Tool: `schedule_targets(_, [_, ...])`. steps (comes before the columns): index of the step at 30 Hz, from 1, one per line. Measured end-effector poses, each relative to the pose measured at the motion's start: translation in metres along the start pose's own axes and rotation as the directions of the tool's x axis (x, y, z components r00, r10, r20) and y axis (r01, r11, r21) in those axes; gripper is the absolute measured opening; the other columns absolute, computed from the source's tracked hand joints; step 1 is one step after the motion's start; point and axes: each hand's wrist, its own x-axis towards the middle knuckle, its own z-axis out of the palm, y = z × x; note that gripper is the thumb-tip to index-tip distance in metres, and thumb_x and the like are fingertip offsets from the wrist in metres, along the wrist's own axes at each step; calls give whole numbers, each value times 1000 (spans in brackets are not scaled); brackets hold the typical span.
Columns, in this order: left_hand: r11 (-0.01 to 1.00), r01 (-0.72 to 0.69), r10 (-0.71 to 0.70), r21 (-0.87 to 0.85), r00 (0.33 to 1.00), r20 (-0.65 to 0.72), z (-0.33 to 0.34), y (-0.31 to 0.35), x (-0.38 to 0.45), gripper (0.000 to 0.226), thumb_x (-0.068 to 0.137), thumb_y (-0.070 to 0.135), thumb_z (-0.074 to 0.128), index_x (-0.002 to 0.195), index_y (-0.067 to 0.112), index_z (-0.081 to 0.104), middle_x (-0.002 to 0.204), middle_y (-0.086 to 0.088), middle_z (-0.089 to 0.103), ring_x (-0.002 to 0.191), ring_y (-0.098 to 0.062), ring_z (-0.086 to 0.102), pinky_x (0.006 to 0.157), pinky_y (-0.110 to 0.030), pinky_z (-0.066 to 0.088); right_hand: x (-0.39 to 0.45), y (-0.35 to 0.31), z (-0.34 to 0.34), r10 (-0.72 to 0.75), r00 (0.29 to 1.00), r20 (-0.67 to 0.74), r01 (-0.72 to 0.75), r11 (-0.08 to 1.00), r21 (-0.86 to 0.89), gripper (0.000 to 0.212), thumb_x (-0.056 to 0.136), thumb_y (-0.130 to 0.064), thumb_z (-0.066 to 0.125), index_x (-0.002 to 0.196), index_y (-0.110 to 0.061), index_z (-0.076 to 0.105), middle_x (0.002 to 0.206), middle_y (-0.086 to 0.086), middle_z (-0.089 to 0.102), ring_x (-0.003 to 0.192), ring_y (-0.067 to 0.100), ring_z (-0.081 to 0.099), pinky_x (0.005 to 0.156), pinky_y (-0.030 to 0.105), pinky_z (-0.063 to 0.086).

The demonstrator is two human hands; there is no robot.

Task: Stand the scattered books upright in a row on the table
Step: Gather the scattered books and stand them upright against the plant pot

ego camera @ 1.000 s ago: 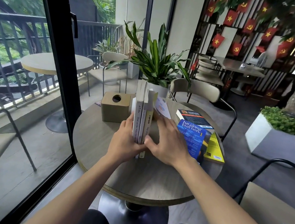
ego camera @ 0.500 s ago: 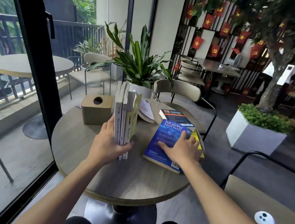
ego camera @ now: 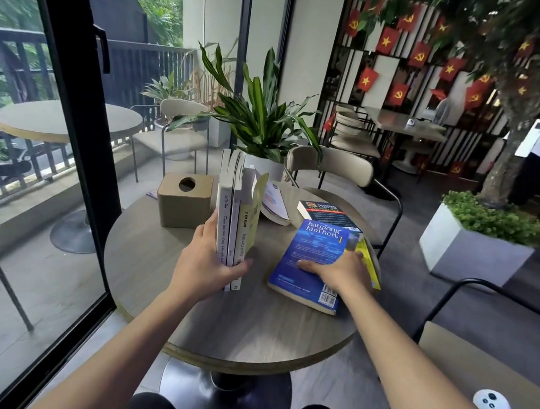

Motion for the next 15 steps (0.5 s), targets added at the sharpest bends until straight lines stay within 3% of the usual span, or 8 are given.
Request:
schedule_targets(3, [1000, -13, 13, -1, 1000, -15, 1, 1, -1, 98, 71, 59, 72, 151, 22, 31, 141, 6, 45, 127, -13, 40, 90, -40, 48, 3, 4, 3, -11, 1000, -8, 11, 1000, 24, 121, 26, -95, 60, 120, -19, 53, 97, -4, 49, 83, 19, 57, 61, 31, 44])
schedule_targets(4, [1000, -15, 15, -3, 1000, -16, 1, 1, -1, 97, 72, 57, 73, 152, 21, 31, 141, 5, 45, 127, -13, 40, 91, -40, 48, 1, 4, 1, -21, 1000, -6, 21, 999, 42, 111, 32, -92, 63, 115, -19, 55, 98, -3, 54, 83, 19, 59, 61, 32, 47])
schedule_targets(7, [1000, -8, 8, 0, 1000, -7, 1, -1, -1, 100, 70, 62, 71, 152, 22, 30, 142, 4, 45, 127, -12, 40, 91, -40, 49, 2, 8, -3, -23, 1000, -3, 23, 986, 167, 53, 65, -65, 76, 88, -20, 60, 93, 1, 68, 85, 23, 67, 71, 37, 55])
schedule_targets(10, [1000, -6, 6, -8, 1000, 7, 0, -3, 0, 101, 69, 65, 69, 153, 24, 29, 142, 5, 44, 127, -11, 40, 90, -37, 48, 11, 19, -5, 31, 999, -23, -20, 926, 377, 26, 83, -43, 71, 85, -19, 63, 97, 4, 72, 89, 25, 68, 83, 43, 57])
schedule_targets(12, [1000, 2, -2, -12, 1000, 17, 0, -2, 1, 103, 66, 71, 65, 152, 26, 30, 142, 5, 44, 127, -10, 40, 91, -37, 48, 17, 24, -6, 37, 999, 7, -35, 843, 536, 20, 89, -35, 65, 79, -17, 64, 100, 7, 74, 92, 25, 68, 89, 48, 55])
schedule_targets(15, [1000, 17, -16, -14, 1000, 24, 0, -3, 2, 105, 63, 77, 62, 151, 27, 33, 142, 6, 44, 128, -9, 40, 94, -41, 50, 21, 25, -5, 11, 1000, 14, -17, 748, 663, 18, 89, -36, 62, 84, -19, 62, 98, 4, 74, 94, 26, 70, 92, 53, 53])
